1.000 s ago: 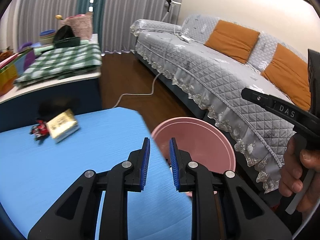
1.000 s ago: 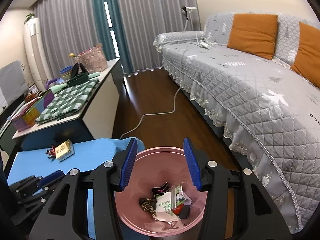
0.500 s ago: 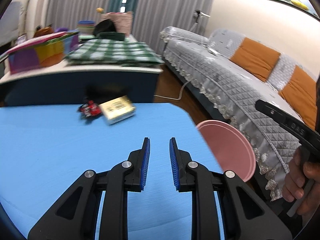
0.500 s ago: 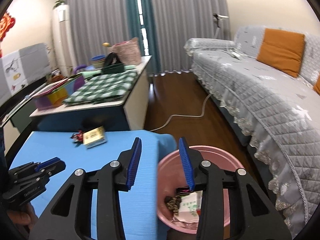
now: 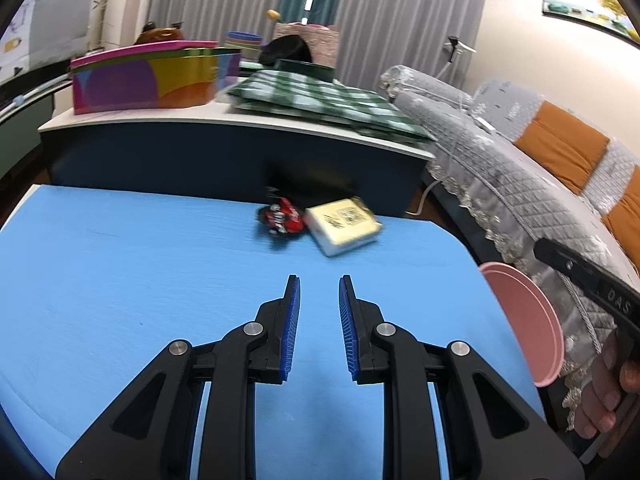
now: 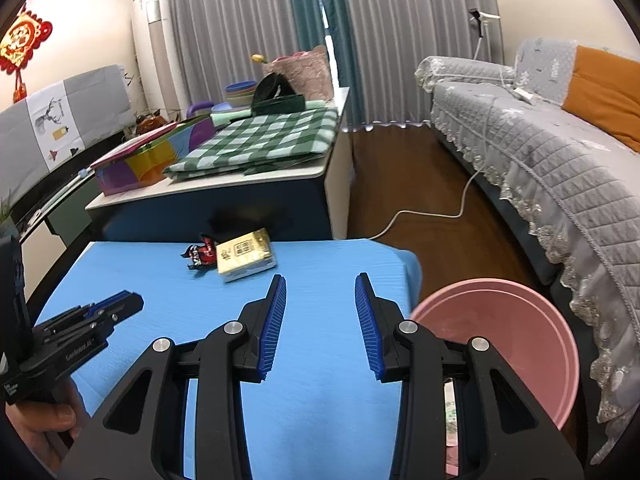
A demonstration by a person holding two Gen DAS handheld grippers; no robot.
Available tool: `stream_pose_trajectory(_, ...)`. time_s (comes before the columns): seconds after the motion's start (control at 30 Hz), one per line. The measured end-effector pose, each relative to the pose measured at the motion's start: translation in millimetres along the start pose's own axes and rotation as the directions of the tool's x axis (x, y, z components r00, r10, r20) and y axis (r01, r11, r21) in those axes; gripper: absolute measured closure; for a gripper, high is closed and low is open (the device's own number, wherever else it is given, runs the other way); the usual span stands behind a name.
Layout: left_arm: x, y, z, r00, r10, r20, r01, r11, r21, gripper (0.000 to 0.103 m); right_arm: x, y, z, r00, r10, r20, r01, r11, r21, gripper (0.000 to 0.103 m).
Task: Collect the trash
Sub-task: 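Move both open tools back over the table toward the remaining items, then grasp the red-black wrapper with the left tool while the right tool grasps the yellow tissue packet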
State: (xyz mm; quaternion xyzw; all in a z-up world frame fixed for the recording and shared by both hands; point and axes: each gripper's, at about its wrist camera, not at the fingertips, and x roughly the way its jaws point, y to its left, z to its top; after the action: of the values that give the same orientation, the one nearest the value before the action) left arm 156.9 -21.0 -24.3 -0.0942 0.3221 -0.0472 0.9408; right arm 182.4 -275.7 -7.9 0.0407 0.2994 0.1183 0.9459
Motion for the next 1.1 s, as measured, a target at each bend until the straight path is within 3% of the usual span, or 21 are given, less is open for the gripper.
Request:
stream_pose_trajectory(0.27, 21, 32, 11, 1.0, 0.027, 0.002, -0.027, 0.998, -0.058, 0.083, 28, 22, 0, 0.998, 0.048, -0.037, -0.049, 0.998, -0.03, 0.066)
stream_pose_trajectory(0.43, 28, 41, 23, 0.999, 0.032, 0.012, -0.032, 0.999, -0.033, 0.083, 41, 35, 0, 0.996, 0.067, -0.053, -0.071, 0.995, -0.076, 0.064)
stream_pose_trajectory(0.57, 38, 48, 32, 1.0, 0.017, 0.011, -0.017, 0.999, -0.027, 0.083, 60, 46, 3, 0.993, 0.089, -0.073, -0.096, 0.991, -0.095, 0.042)
stream_pose_trajectory(0.77, 58, 64, 38, 1.0, -0.008, -0.017, 0.006, 0.996, -0.087, 0.083, 103, 65, 9, 0.99, 0.082, -0.115, -0.098, 0.985, -0.14, 0.019)
stream_pose_trajectory(0.97, 73, 72, 45, 0.999, -0.032, -0.03, 0.029, 0.992, -0.121, 0.083, 142, 89, 19, 0.983, 0.083, -0.166, -0.118, 0.969, -0.217, 0.007)
stream_pose_trajectory(1.07, 81, 75, 49, 0.998, -0.044, -0.039, 0.038, 0.99, -0.137, 0.082, 162, 97, 22, 0.976, 0.083, -0.203, -0.132, 0.962, -0.24, 0.007)
stream_pose_trajectory(1.1, 84, 77, 49, 0.998, -0.051, -0.045, 0.044, 0.988, -0.145, 0.078, 169, 100, 22, 0.973, 0.072, -0.22, -0.128, 0.96, -0.251, 0.007)
